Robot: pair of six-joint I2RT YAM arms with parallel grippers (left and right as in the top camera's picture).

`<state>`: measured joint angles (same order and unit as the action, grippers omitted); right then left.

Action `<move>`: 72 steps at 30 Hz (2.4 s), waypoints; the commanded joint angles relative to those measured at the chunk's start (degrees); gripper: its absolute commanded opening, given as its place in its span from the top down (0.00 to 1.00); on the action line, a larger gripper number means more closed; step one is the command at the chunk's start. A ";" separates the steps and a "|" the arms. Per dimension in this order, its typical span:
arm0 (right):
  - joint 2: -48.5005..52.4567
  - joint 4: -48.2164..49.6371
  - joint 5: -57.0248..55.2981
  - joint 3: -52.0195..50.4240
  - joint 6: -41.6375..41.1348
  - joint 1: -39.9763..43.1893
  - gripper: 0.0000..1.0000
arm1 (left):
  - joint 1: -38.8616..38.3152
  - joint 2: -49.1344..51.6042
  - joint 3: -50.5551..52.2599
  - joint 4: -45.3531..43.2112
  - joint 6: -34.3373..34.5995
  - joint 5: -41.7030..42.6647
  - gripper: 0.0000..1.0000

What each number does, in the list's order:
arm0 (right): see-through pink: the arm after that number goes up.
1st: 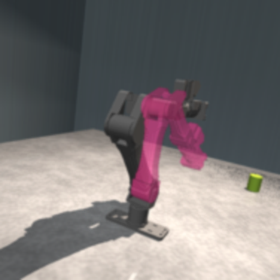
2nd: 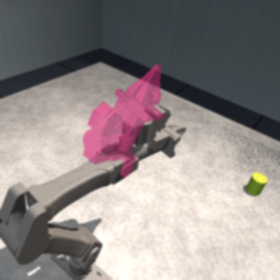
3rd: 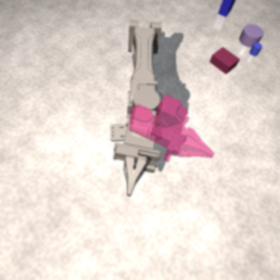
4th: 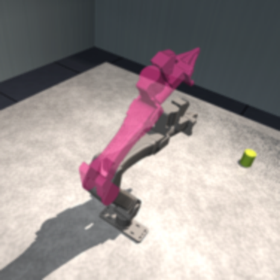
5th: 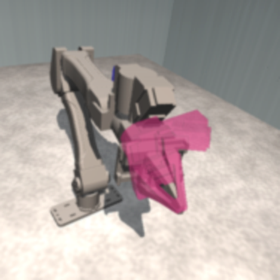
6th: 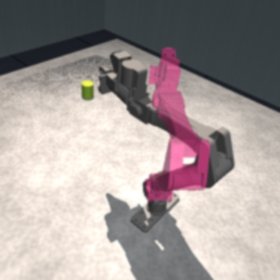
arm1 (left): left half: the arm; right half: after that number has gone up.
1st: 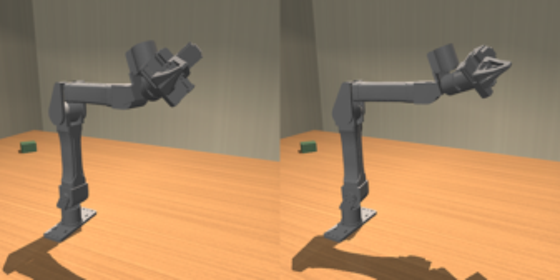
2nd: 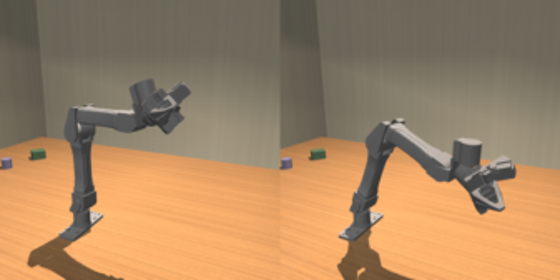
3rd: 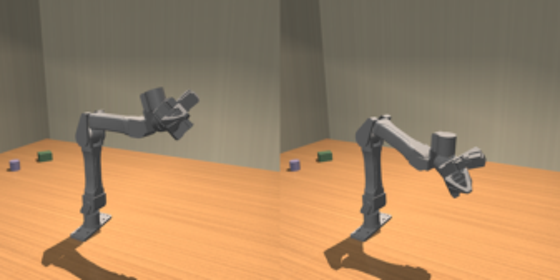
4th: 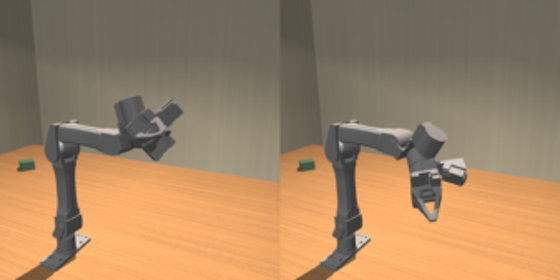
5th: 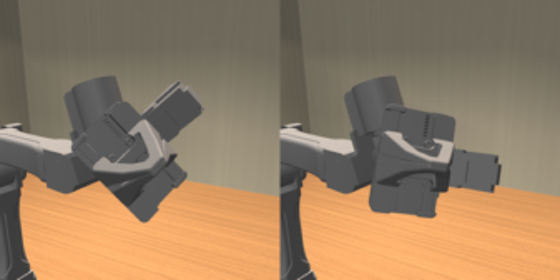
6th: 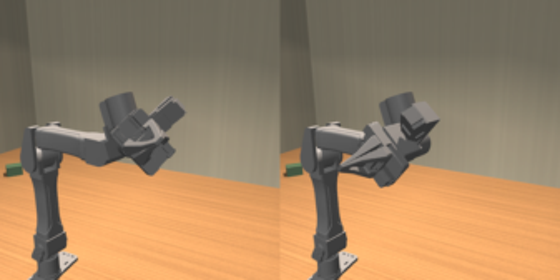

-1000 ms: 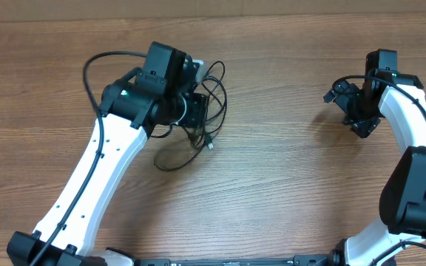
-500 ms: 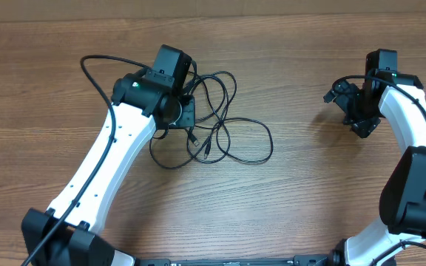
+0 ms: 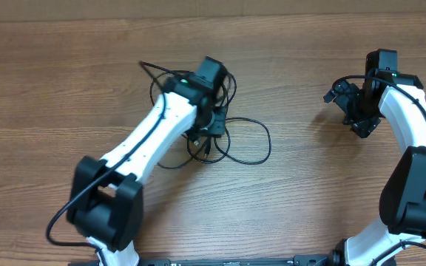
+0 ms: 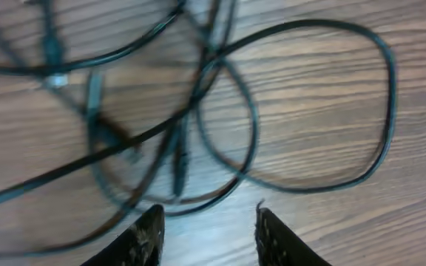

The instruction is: Untangle cables

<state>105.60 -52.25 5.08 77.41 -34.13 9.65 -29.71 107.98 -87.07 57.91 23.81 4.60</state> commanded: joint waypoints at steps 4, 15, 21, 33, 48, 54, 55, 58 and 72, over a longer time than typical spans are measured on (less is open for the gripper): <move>-0.48 0.20 -0.74 -0.20 -0.15 0.07 0.00 | -2.62 1.42 -0.15 -6.71 -0.42 -4.66 0.65; -0.48 0.20 -0.74 -0.20 -0.15 0.07 0.00 | -3.06 1.42 -0.02 -10.49 -0.42 -7.74 0.88; -0.48 0.20 -0.76 -0.20 -0.15 0.07 0.00 | -3.28 1.42 -0.02 -10.21 -0.52 -6.80 0.79; -0.48 0.20 -0.76 -0.20 -0.15 0.07 0.00 | -7.43 1.42 0.04 -3.39 -12.00 -1.99 0.55; -0.48 0.20 -0.76 -0.20 -0.15 0.07 0.00 | -8.76 1.42 0.85 -11.26 2.99 -1.95 0.56; -0.48 0.20 -0.76 -0.20 -0.15 0.07 0.00 | -10.91 1.42 1.20 -11.21 -9.16 1.51 0.48; -0.48 0.20 -0.74 -0.20 -0.15 0.07 0.00 | -11.43 1.42 1.20 -11.21 -10.91 1.53 0.49; -0.48 0.20 -0.74 -0.20 -0.15 0.07 0.00 | -13.35 1.42 1.42 -11.26 -18.51 1.55 0.51; -0.48 0.20 -0.74 -0.20 -0.15 0.07 0.00 | -18.10 1.42 2.49 -10.10 -37.94 5.46 0.73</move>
<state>105.60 -52.25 5.08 77.41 -34.11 9.65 -48.03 109.16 -84.82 47.31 -10.94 8.69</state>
